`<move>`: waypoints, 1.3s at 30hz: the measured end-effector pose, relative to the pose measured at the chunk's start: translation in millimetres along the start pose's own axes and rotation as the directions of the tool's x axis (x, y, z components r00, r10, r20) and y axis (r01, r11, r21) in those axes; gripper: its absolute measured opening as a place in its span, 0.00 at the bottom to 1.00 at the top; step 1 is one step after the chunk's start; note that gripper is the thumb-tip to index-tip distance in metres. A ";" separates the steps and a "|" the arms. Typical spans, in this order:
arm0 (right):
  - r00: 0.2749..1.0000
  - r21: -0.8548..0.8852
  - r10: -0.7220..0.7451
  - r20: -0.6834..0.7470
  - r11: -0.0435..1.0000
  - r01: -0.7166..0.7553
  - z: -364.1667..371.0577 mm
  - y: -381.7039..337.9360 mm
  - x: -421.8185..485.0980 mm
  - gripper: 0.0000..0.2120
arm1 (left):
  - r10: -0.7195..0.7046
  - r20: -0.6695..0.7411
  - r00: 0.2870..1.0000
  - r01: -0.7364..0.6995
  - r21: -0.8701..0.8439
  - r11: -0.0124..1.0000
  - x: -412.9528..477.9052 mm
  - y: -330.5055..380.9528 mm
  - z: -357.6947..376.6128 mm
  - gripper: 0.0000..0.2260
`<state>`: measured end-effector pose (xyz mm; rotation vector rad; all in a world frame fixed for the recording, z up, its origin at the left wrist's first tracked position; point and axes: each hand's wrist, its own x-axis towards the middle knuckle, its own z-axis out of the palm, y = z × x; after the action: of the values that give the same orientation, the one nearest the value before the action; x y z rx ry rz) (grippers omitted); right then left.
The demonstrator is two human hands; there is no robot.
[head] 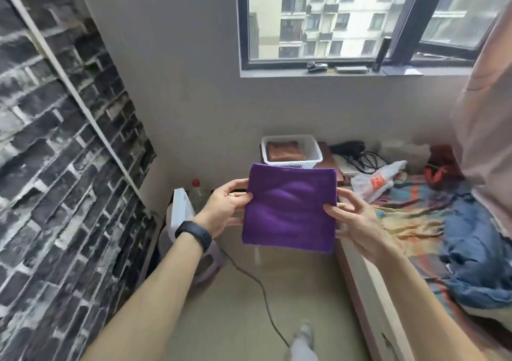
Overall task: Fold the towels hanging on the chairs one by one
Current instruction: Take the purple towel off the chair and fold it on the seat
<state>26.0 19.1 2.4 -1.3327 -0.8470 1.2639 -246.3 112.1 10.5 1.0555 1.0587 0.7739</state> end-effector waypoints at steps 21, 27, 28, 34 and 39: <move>0.885 -0.127 0.464 -0.023 0.877 -0.463 -115.1 38.0 397.2 0.14 | -0.434 -0.193 0.880 0.438 -0.025 0.899 378.5 -43.4 68.3 0.09; 0.826 -0.150 0.560 -0.062 0.813 -0.563 -114.0 67.6 500.1 0.13 | -0.524 -0.230 0.820 0.525 -0.064 0.849 475.1 -68.1 54.7 0.07; 0.815 -0.141 0.576 -0.066 0.803 -0.579 -112.1 71.3 516.8 0.13 | -0.528 -0.236 0.816 0.528 -0.066 0.847 493.9 -70.3 50.6 0.08; 0.749 -0.094 0.648 -0.139 0.744 -0.661 -99.5 82.8 613.3 0.14 | -0.545 -0.313 0.778 0.560 -0.050 0.827 600.9 -62.5 34.6 0.09; 0.750 -0.105 0.643 -0.152 0.745 -0.659 -91.3 88.4 683.4 0.15 | -0.492 -0.396 0.775 0.577 0.126 0.807 675.8 -71.3 14.8 0.12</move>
<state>227.6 638.1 -241.3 -1.9059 -0.3957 1.6639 -11.4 689.4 -260.7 0.7551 1.7043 0.3619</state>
